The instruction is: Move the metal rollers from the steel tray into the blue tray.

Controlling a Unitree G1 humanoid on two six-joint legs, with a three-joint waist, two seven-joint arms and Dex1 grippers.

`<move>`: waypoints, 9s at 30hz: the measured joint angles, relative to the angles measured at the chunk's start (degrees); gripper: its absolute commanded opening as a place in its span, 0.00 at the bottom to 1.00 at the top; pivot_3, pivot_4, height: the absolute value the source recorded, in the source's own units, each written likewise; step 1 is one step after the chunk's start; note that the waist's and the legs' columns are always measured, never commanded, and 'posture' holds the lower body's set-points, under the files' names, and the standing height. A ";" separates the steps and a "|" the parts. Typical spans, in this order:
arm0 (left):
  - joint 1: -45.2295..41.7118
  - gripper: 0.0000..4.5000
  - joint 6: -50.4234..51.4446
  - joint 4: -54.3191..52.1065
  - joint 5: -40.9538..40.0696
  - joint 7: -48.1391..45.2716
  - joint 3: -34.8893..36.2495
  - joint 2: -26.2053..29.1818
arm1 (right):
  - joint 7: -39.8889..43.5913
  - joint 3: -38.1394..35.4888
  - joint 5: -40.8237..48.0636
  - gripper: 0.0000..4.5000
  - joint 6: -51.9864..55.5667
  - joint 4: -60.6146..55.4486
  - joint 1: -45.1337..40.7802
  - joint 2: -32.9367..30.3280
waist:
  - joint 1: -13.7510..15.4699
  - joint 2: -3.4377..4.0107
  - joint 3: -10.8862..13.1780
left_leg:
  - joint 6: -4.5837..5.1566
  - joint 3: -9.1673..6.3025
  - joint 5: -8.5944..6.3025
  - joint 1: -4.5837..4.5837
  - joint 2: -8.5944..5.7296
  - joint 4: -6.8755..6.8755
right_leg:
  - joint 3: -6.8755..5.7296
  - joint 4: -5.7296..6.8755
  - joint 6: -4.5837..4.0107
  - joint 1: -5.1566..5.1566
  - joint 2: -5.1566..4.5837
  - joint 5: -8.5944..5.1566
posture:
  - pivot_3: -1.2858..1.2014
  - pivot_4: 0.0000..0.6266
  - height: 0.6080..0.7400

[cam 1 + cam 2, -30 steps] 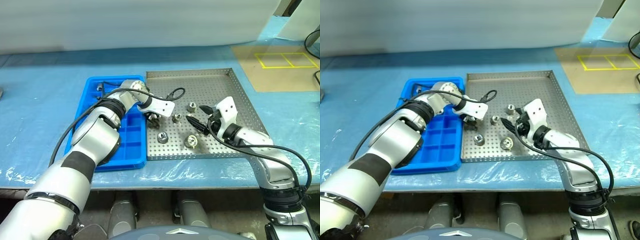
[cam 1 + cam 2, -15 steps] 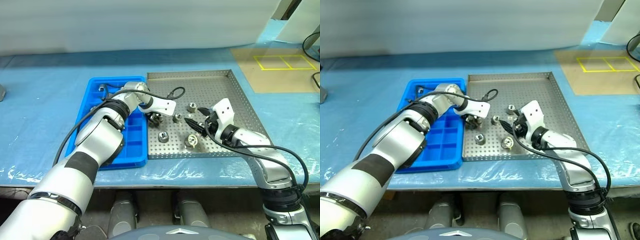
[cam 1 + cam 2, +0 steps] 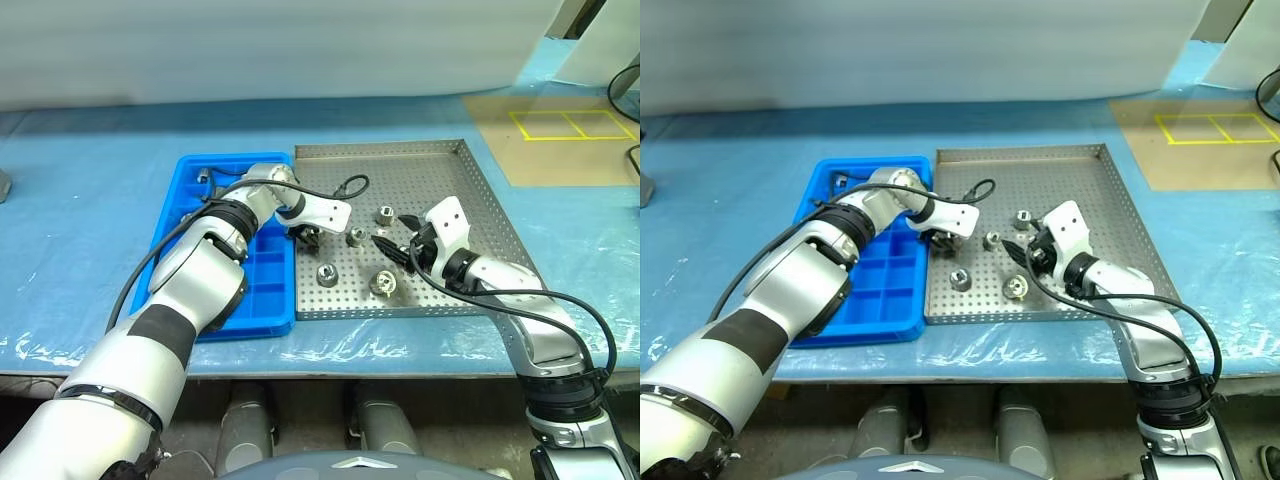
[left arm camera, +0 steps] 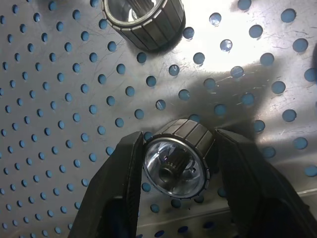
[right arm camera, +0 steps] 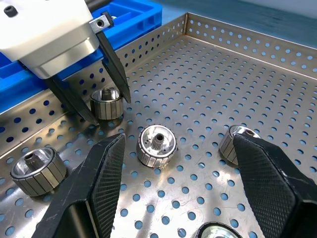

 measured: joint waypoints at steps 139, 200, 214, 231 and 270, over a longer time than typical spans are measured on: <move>7.04 0.87 9.78 -1.14 -18.75 4.58 12.71 -6.87 | 5.61 -9.19 4.93 0.80 6.69 -8.82 2.88 -8.27 | -0.21 -0.10 0.13 | 0.13 0.03 -0.01 -0.60 -0.01 0.20 | 0.01 0.18 -0.12 -0.57 0.01 0.21 | 0.31 0.24 1.00; 61.07 0.38 45.02 -84.45 -44.36 15.99 41.80 25.30 | 33.00 14.65 -1.63 0.80 -21.20 40.39 -36.56 14.76 | 11.29 0.01 0.25 | -0.42 -0.05 0.27 -0.61 0.28 -0.38 | -0.26 0.44 -0.43 -0.89 0.01 0.03 | 0.65 0.24 1.00; 53.01 0.38 40.92 -71.39 -41.98 17.29 31.57 20.70 | 32.27 14.37 -3.06 0.80 -19.02 36.10 -33.23 12.40 | 10.37 0.00 0.25 | -0.48 -0.04 0.31 -0.69 0.29 -0.42 | -0.25 0.46 -0.42 -1.03 0.04 0.04 | 0.61 0.24 1.00; 47.25 0.74 40.36 -64.95 -39.13 16.98 28.27 20.74 | 28.84 13.83 -3.15 0.80 -16.75 32.69 -30.86 11.04 | 9.60 -0.02 0.23 | -0.54 -0.05 0.35 -0.62 0.24 -0.38 | -0.21 0.58 -0.42 -0.99 0.02 0.04 | 0.57 0.24 1.00; 17.55 0.74 4.26 -24.41 -29.51 -16.82 6.64 -1.25 | 5.66 -10.33 4.76 0.80 7.86 -13.59 5.54 -7.87 | -1.88 0.05 0.19 | 0.04 0.17 0.02 -0.58 0.07 0.10 | 0.05 0.18 -0.13 -0.66 0.07 0.14 | 0.29 0.24 1.00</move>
